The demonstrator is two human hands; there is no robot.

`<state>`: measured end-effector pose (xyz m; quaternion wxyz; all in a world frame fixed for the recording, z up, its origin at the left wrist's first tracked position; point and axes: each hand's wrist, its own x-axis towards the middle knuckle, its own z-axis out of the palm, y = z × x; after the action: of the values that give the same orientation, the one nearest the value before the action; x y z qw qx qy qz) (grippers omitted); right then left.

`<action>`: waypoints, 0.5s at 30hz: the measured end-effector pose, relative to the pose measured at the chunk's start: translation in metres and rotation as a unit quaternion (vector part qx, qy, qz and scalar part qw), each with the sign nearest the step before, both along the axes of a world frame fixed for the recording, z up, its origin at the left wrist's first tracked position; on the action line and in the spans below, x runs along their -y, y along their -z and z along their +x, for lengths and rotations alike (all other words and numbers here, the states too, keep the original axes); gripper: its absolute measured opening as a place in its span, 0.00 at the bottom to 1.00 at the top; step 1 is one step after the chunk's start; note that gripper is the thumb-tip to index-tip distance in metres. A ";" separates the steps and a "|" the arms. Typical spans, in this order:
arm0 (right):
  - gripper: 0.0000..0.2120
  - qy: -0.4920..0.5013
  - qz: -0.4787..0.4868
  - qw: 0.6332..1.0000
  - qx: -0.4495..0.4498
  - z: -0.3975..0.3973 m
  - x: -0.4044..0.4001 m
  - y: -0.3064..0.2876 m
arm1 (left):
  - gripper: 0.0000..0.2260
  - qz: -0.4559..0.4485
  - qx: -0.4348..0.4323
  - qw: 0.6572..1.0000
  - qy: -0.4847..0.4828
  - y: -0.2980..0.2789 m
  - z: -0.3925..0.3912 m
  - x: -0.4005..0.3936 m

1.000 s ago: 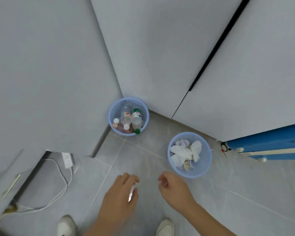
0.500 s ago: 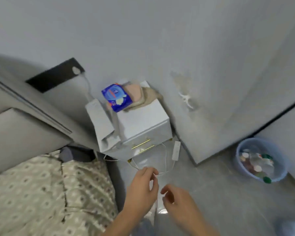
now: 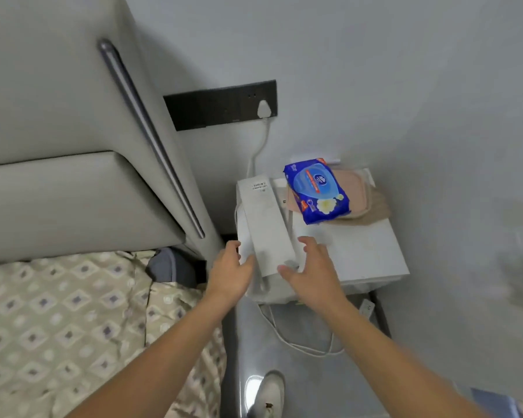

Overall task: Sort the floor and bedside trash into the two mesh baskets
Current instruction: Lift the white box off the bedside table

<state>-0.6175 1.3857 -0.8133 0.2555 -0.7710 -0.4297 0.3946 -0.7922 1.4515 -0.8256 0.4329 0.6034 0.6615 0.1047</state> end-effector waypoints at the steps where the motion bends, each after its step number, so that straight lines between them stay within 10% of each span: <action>1: 0.37 0.001 -0.004 1.000 0.012 -0.004 -0.021 0.008 | 0.27 -0.014 0.005 1.000 0.004 0.006 0.003 -0.015; 15: 0.58 -0.046 -0.054 0.984 0.162 -0.037 -0.089 0.073 | 0.14 0.039 0.067 0.996 0.043 0.048 0.003 -0.068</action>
<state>-0.6547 1.4747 -0.8866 0.1220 -0.8169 -0.4781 0.2988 -0.7889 1.5192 -0.8731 0.4561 0.6395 0.6000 0.1518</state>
